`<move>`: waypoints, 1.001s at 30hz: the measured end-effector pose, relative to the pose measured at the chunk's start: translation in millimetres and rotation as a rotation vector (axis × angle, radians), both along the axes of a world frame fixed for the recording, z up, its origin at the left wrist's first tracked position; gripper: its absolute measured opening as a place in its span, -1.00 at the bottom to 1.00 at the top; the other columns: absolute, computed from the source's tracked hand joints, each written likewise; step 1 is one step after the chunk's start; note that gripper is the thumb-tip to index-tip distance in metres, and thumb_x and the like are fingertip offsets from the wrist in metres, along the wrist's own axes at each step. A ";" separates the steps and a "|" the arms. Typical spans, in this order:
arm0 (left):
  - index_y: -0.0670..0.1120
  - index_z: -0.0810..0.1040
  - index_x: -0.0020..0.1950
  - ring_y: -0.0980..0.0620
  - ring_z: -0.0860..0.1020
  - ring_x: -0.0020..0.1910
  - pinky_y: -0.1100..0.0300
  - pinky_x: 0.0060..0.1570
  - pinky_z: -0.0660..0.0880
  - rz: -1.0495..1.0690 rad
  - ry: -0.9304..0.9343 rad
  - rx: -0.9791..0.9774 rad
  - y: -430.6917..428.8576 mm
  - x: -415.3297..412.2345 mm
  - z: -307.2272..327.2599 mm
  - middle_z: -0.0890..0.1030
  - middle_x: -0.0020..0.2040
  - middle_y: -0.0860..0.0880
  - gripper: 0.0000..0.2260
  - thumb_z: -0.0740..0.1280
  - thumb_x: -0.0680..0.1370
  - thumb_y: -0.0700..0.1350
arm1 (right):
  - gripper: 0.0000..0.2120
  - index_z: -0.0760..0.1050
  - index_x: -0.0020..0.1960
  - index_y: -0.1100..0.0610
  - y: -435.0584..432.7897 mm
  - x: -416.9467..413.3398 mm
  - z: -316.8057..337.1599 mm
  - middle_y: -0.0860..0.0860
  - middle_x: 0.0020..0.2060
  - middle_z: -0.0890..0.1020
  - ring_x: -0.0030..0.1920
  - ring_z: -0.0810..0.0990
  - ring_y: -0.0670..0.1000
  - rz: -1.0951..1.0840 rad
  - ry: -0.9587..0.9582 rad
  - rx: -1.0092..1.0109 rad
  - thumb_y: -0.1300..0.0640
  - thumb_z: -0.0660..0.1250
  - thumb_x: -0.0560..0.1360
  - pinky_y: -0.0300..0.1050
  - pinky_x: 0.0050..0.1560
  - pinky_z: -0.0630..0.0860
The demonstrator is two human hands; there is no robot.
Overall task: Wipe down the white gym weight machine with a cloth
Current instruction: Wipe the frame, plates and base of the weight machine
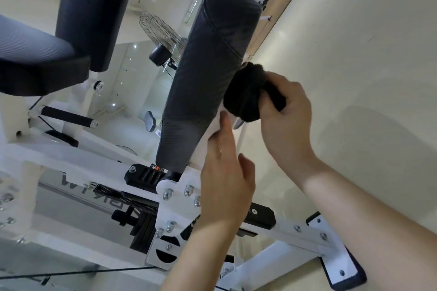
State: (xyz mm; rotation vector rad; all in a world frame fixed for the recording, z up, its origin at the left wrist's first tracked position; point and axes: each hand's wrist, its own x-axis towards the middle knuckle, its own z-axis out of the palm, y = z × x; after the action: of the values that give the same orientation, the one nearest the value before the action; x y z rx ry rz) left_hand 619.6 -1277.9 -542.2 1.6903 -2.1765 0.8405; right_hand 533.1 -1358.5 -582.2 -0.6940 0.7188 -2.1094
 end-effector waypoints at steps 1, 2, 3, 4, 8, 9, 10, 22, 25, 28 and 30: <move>-0.01 0.03 0.58 0.02 0.52 -0.06 0.14 -0.11 0.49 0.016 -0.012 0.002 -9.0 -5.2 0.0 0.44 0.25 -0.08 -0.28 0.29 0.50 -0.25 | -0.69 0.59 0.22 0.03 1.1 2.6 -1.1 0.06 -0.04 0.54 -0.03 0.48 -0.22 -0.024 0.064 -0.011 0.20 0.24 0.53 -0.43 0.03 0.40; -0.08 0.05 0.58 -0.05 0.54 -0.03 0.10 -0.08 0.49 0.033 -0.030 -0.002 -15.6 -9.8 -1.1 0.46 0.24 -0.11 -0.29 0.30 0.49 -0.24 | -0.70 0.58 0.25 0.03 4.3 7.7 -2.8 0.04 -0.01 0.50 -0.04 0.45 -0.25 0.002 0.112 -0.030 0.16 0.24 0.56 -0.50 0.02 0.36; -0.15 0.07 0.57 -0.09 0.54 0.03 0.09 -0.03 0.50 0.055 -0.043 0.002 -18.7 -11.2 -3.1 0.48 0.24 -0.13 -0.30 0.32 0.50 -0.20 | -0.70 0.56 0.28 0.00 8.6 13.7 -5.2 0.02 0.01 0.47 -0.03 0.44 -0.26 0.060 0.151 -0.048 0.08 0.23 0.57 -0.51 0.03 0.35; -0.19 0.07 0.56 -0.10 0.54 0.08 0.10 0.01 0.49 0.082 -0.048 0.014 -17.3 -9.1 -5.4 0.49 0.25 -0.14 -0.31 0.33 0.51 -0.17 | -0.68 0.55 0.28 -0.05 12.7 18.8 -8.0 -0.02 0.03 0.45 -0.02 0.44 -0.27 0.122 0.200 -0.074 -0.03 0.22 0.57 -0.50 0.05 0.36; -0.14 0.05 0.56 -0.08 0.51 0.10 0.09 -0.02 0.50 0.183 0.049 0.107 5.0 18.5 -9.8 0.43 0.22 -0.06 -0.31 0.30 0.50 -0.27 | -0.66 0.53 0.25 -0.19 21.2 34.0 -17.6 -0.08 0.04 0.45 0.02 0.54 -0.11 0.211 0.438 -0.149 -0.16 0.33 0.49 -0.27 0.13 0.49; -0.13 0.03 0.57 -0.08 0.50 0.11 0.08 -0.02 0.50 0.204 0.051 0.109 7.7 23.1 -8.8 0.41 0.24 -0.05 -0.29 0.29 0.49 -0.28 | -0.70 0.56 0.23 -0.16 21.6 36.6 -16.0 -0.06 0.02 0.48 -0.02 0.57 -0.06 0.191 0.429 -0.149 -0.10 0.37 0.50 -0.20 0.11 0.53; -0.14 0.02 0.57 -0.07 0.50 0.12 0.09 -0.02 0.50 0.203 0.037 0.099 7.5 22.7 -7.6 0.40 0.28 -0.06 -0.27 0.30 0.47 -0.30 | -0.74 0.60 0.19 -0.11 20.9 37.1 -14.1 -0.05 -0.01 0.51 -0.06 0.58 -0.05 0.152 0.396 -0.142 -0.04 0.39 0.50 -0.17 0.07 0.55; -0.29 0.11 0.51 -0.09 0.42 0.22 0.12 0.23 0.43 0.341 -0.239 0.165 7.1 49.8 -6.2 0.36 0.33 -0.18 -0.35 0.21 0.43 -0.32 | -0.82 0.66 0.07 0.01 28.1 65.8 -12.7 -0.12 -0.07 0.51 -0.12 0.56 -0.11 0.128 0.363 -0.135 0.06 0.40 0.48 -0.29 0.03 0.51; -0.25 0.06 0.51 -0.03 0.36 0.23 0.17 0.29 0.34 0.394 -0.237 0.166 20.6 68.7 -9.1 0.33 0.31 -0.11 -0.35 0.18 0.43 -0.30 | -0.83 0.67 0.08 0.02 31.4 79.2 -14.5 -0.09 -0.06 0.55 -0.13 0.58 -0.05 0.147 0.520 -0.179 0.07 0.40 0.50 -0.22 -0.02 0.54; -0.29 0.10 0.51 -0.09 0.43 0.18 0.16 0.19 0.42 0.313 -0.195 0.164 13.8 50.6 -8.2 0.40 0.25 -0.14 -0.28 0.27 0.37 -0.34 | -0.84 0.67 0.05 0.01 25.1 64.2 -16.7 -0.08 -0.11 0.54 -0.17 0.56 -0.11 0.043 0.467 -0.158 0.07 0.38 0.50 -0.26 -0.08 0.54; -0.34 0.17 0.50 -0.12 0.48 0.08 0.13 0.04 0.49 0.192 -0.242 0.118 -1.4 32.0 -6.9 0.47 0.19 -0.18 -0.21 0.31 0.27 -0.35 | -0.82 0.66 0.06 0.02 15.5 49.6 -18.6 -0.14 -0.12 0.50 -0.13 0.52 -0.25 -0.072 0.315 -0.087 0.08 0.37 0.50 -0.47 -0.07 0.44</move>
State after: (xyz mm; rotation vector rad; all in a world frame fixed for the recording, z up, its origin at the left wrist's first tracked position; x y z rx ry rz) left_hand 651.5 -1279.3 -549.1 1.9725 -2.2838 1.0323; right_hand 582.7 -1343.1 -600.8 -1.0785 0.8351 -2.1299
